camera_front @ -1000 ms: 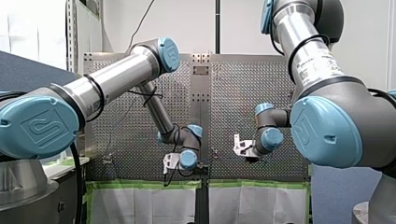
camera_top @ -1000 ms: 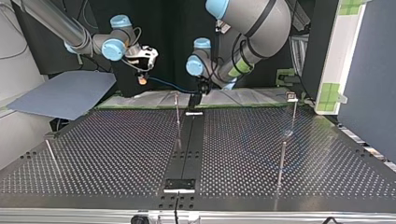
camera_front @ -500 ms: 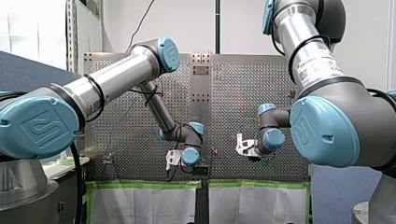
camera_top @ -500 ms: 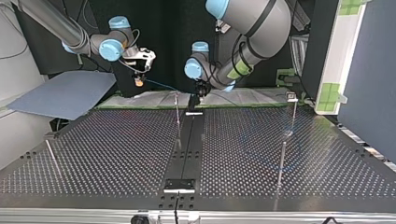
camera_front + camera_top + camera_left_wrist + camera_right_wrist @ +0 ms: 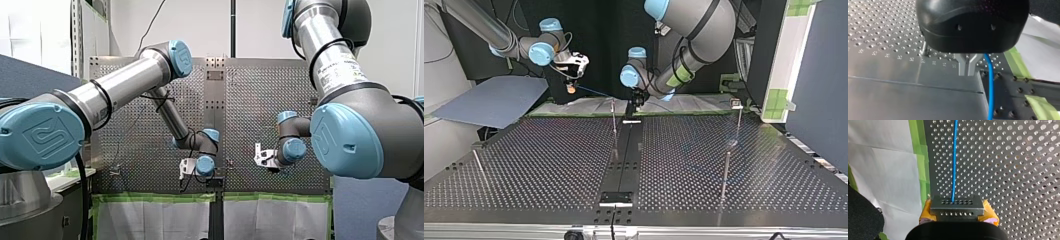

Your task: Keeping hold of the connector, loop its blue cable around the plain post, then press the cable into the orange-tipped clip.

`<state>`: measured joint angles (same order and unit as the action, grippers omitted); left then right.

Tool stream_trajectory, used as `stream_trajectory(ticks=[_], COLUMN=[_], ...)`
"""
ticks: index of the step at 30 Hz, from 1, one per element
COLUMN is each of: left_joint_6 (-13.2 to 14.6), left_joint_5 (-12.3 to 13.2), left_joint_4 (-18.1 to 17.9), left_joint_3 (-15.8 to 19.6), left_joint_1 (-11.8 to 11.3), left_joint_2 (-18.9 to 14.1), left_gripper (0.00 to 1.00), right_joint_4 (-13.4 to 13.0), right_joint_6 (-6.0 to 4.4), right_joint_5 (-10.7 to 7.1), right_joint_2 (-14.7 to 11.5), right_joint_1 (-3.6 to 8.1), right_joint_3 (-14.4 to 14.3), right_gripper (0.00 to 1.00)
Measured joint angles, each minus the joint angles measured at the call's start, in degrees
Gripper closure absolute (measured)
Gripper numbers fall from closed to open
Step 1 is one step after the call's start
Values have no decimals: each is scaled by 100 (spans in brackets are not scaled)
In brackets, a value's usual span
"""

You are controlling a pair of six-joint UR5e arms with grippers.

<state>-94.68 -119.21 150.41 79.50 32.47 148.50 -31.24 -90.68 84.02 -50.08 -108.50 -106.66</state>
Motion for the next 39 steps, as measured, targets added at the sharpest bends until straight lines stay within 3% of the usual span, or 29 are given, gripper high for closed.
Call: stream_trajectory(ticks=[14,39], left_joint_6=[61,87], left_joint_5=[72,298], left_joint_4=[82,248], left_joint_3=[-177,-399], left_joint_1=[21,101], left_joint_2=[6,116], left_gripper=[100,100], right_joint_4=[-66,-61], right_joint_6=[-21,3], right_joint_5=[2,-46], right_joint_2=[6,34], right_joint_1=[64,20], right_joint_3=[13,179], right_gripper=[100,100])
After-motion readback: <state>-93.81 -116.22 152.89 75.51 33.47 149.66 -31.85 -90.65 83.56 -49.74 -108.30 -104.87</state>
